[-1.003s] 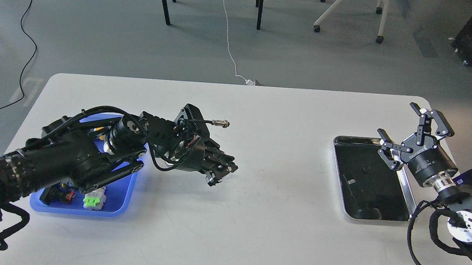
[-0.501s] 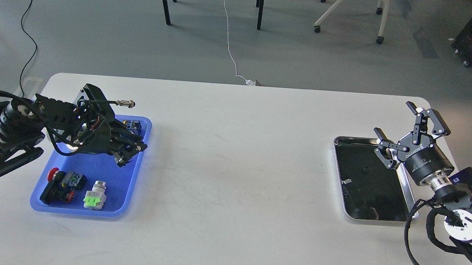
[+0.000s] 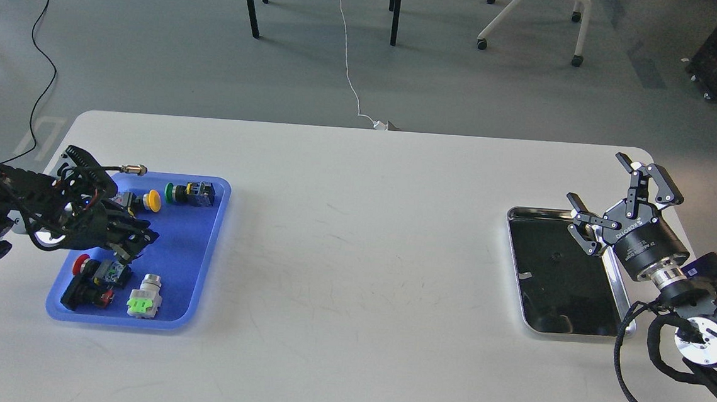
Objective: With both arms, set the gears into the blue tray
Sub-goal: 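Carry the part with the left gripper into the blue tray and release, then lift the left gripper away and move the right gripper over the metal tray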
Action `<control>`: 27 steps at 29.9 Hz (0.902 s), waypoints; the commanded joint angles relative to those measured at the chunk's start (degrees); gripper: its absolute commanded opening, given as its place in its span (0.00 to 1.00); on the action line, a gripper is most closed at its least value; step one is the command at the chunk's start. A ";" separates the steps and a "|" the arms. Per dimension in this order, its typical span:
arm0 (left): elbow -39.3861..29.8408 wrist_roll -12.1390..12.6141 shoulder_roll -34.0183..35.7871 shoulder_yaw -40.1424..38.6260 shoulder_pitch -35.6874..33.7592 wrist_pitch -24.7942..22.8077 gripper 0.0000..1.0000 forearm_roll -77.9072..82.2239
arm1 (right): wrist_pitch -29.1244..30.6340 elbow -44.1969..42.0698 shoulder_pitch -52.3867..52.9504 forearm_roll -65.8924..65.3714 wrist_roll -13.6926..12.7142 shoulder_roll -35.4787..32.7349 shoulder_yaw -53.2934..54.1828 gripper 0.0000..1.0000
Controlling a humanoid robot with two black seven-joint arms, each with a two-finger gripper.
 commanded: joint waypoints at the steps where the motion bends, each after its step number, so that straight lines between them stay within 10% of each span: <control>1: 1.80 0.00 -0.20 0.08 0.02 -0.01 0.15 0.00 | 0.00 0.00 -0.02 0.00 0.01 0.00 0.09 0.98; 11: 3.21 0.00 -0.20 0.08 0.28 -0.01 0.23 0.00 | 0.00 0.00 -0.02 0.00 0.01 0.00 0.09 0.98; 16: 3.04 0.00 -0.11 -0.10 0.28 -0.01 0.79 0.00 | 0.00 0.00 -0.02 0.00 0.01 0.00 0.09 0.98; 27: -4.86 0.00 0.06 -6.51 -4.72 -0.53 0.88 -25.37 | 0.00 0.09 0.07 0.00 0.01 -0.27 0.00 0.98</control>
